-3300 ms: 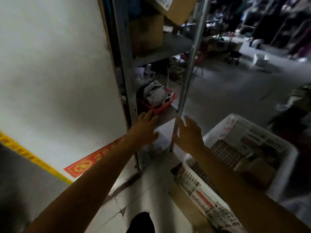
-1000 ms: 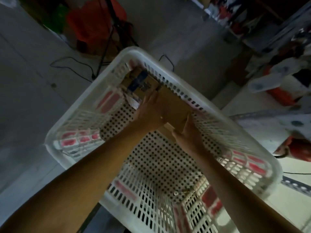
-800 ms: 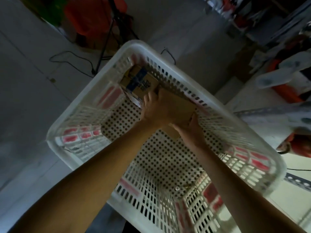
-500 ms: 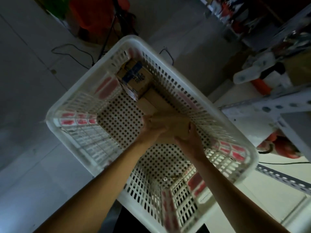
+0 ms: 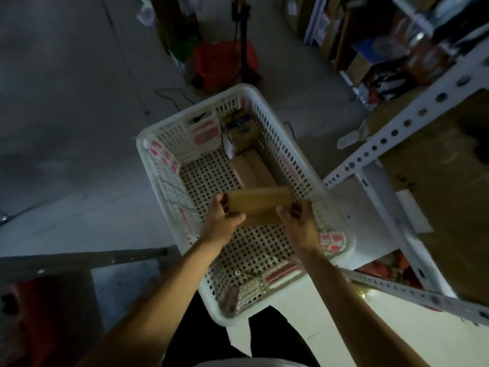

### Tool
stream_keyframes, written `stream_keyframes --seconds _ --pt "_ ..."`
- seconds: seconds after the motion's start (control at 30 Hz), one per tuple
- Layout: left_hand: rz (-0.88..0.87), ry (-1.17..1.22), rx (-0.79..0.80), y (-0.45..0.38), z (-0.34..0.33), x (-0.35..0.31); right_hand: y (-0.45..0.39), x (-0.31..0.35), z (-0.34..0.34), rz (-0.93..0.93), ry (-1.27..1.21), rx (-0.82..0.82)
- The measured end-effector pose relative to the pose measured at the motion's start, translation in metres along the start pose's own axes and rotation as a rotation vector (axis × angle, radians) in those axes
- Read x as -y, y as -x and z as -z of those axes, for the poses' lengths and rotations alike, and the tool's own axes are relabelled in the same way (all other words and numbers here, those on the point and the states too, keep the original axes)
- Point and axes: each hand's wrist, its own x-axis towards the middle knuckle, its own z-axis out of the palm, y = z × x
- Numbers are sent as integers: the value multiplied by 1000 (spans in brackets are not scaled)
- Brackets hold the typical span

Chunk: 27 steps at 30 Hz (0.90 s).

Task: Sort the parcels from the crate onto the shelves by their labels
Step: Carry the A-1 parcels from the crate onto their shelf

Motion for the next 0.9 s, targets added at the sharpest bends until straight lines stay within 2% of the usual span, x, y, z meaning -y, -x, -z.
stream_keyframes --seconds 0.13,0.3,0.47,0.53,0.63,0.77,0.9 --pt "-34 53 -49 42 13 6 31 11 12 98 61 58" --pt "-228 62 -65 92 18 20 80 25 13 203 132 58" --pt "-320 12 -33 121 36 29 131 17 5 185 29 -20" --pt "-323 28 -15 128 44 31 150 14 3 161 -84 -59" --pt "-301 -23 82 138 48 30 176 6 2 161 -255 -103" --pt "-206 45 308 148 41 33 202 -7 11 203 -316 -155" --pt "-198 -35 534 156 30 38 230 -30 27 210 -425 -233"
